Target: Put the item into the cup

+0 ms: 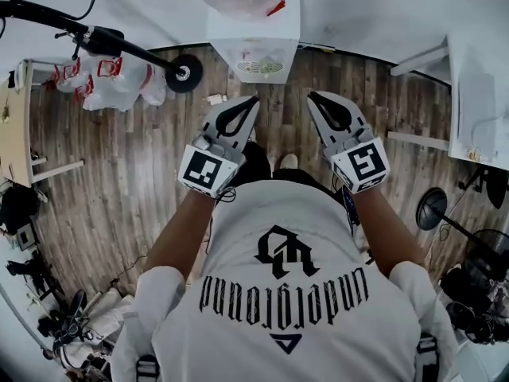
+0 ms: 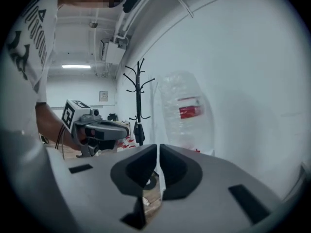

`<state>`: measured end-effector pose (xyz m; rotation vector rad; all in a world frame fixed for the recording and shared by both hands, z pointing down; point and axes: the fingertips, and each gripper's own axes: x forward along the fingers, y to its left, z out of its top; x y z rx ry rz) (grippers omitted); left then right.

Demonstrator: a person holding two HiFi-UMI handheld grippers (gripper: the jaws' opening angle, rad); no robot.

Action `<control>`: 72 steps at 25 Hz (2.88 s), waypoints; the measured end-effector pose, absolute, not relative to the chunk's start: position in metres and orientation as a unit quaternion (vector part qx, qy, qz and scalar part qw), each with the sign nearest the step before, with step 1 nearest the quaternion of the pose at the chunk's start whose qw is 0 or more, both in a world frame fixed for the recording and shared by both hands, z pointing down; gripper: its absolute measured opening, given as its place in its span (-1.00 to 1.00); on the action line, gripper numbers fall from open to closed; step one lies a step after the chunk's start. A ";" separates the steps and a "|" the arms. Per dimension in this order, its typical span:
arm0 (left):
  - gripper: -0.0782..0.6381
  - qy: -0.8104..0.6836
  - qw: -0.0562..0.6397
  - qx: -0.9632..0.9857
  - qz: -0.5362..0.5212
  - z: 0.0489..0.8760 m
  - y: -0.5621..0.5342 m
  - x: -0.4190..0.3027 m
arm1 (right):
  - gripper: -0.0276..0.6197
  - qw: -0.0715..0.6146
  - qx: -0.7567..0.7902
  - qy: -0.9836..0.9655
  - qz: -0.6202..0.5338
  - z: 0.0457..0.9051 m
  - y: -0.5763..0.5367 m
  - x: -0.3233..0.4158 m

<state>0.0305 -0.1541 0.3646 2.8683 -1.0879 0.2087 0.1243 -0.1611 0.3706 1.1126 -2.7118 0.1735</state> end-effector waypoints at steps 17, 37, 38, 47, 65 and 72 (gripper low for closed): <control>-0.76 -0.369 0.014 0.929 0.029 0.289 -0.091 0.046 | -0.90 0.049 0.344 -0.938 0.007 0.290 -0.101 0.145; -0.76 -0.329 -0.001 0.944 0.031 0.260 -0.040 -0.001 | -0.90 0.030 0.365 -0.930 -0.011 0.263 -0.040 0.092; -0.76 -0.322 0.001 0.946 0.030 0.259 -0.038 -0.007 | -0.90 0.031 0.371 -0.928 -0.011 0.262 -0.037 0.087; -0.76 -0.277 0.010 0.960 0.033 0.254 -0.007 -0.084 | -0.90 0.030 0.420 -0.907 -0.015 0.252 -0.003 0.024; -0.76 -0.273 0.015 0.961 0.036 0.257 0.047 -0.206 | -0.90 0.029 0.459 -0.888 -0.022 0.253 0.064 -0.082; -0.76 -0.277 0.003 0.961 0.024 0.249 0.043 -0.212 | -0.90 0.043 0.458 -0.887 -0.039 0.247 0.063 -0.087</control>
